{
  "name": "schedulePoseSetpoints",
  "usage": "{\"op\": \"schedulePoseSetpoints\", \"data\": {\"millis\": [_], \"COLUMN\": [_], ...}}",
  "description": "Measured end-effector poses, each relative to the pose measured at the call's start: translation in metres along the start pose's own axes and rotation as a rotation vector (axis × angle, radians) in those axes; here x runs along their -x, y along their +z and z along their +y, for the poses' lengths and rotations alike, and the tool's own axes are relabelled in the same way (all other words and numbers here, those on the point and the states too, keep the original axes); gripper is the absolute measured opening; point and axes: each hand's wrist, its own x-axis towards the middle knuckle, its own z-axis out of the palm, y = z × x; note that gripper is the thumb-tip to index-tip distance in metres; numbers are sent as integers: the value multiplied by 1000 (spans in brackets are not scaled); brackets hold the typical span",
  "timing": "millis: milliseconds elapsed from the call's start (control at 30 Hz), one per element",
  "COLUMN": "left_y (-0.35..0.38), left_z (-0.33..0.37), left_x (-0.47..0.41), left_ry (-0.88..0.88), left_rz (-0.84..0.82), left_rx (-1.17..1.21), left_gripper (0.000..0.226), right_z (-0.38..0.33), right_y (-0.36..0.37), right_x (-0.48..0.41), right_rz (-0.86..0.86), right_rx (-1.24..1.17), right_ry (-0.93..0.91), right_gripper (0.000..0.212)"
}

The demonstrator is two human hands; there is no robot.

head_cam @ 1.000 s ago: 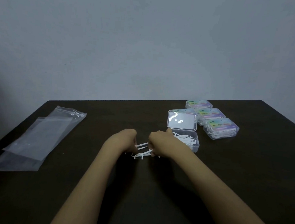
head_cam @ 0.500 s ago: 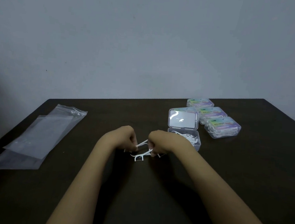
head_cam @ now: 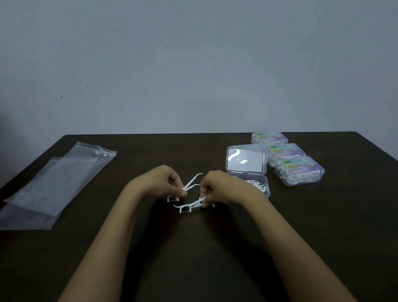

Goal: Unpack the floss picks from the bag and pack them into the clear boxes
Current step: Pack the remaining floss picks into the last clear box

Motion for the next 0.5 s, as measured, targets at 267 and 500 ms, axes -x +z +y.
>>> {"op": "schedulePoseSetpoints", "data": {"millis": [267, 500], "left_y": [1, 10], "left_z": [3, 10], "left_x": [-1, -2], "left_ry": [23, 170], "left_rz": [-97, 84], "left_rx": [122, 284], "left_gripper": [11, 16], "right_z": [6, 21], "right_y": [-5, -20], "right_x": [4, 18], "right_rz": [126, 248], "right_rx": [-120, -240], "right_ry": [-42, -36], "right_gripper": [10, 10]}}
